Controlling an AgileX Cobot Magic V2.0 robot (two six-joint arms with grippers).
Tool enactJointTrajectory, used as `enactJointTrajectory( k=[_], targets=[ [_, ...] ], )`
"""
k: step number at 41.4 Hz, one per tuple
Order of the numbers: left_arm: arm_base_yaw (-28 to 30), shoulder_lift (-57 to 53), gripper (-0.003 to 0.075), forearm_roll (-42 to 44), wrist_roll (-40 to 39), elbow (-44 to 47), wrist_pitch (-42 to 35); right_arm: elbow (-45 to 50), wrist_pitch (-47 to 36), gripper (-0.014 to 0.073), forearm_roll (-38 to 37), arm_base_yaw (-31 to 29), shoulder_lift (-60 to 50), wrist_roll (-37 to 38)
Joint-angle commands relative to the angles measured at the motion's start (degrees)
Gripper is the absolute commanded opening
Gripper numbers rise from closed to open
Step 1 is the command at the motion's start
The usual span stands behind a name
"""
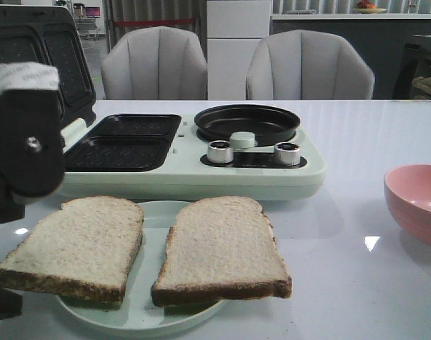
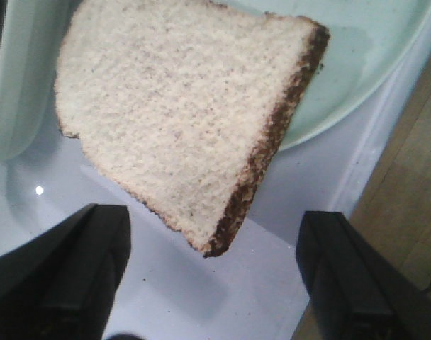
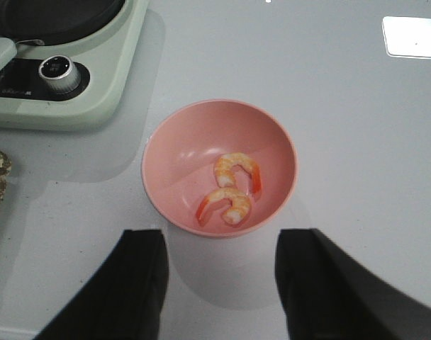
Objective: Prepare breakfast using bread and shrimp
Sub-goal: 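Reach the left gripper down and grasp the bread slice nearest it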
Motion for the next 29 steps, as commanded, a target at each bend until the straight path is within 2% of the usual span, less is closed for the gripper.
enactJointTrajectory(
  k=[1, 9, 20, 29],
  targets=[
    [-0.48, 2.21, 0.0527, 6.69, -5.88, -1.20, 0.97, -1.70, -4.37, 0.0465, -0.04, 0.01, 0.43, -0.37],
    [-0.48, 6.97, 0.0527, 16.44, -12.72, -1.20, 2.58, -1.70, -4.31, 0.0465, -0.04, 0.01, 0.43, -0.37],
    [-0.48, 10.94, 0.0525, 23.88, -13.07, -1.20, 2.69, -1.70, -4.31, 0.0465, -0.04, 0.01, 0.43, -0.37],
    [-0.48, 11.75, 0.0406, 24.54, -13.07, -1.20, 2.69, -1.70, -4.31, 0.0465, -0.04, 0.01, 0.43, -0.37]
  ],
)
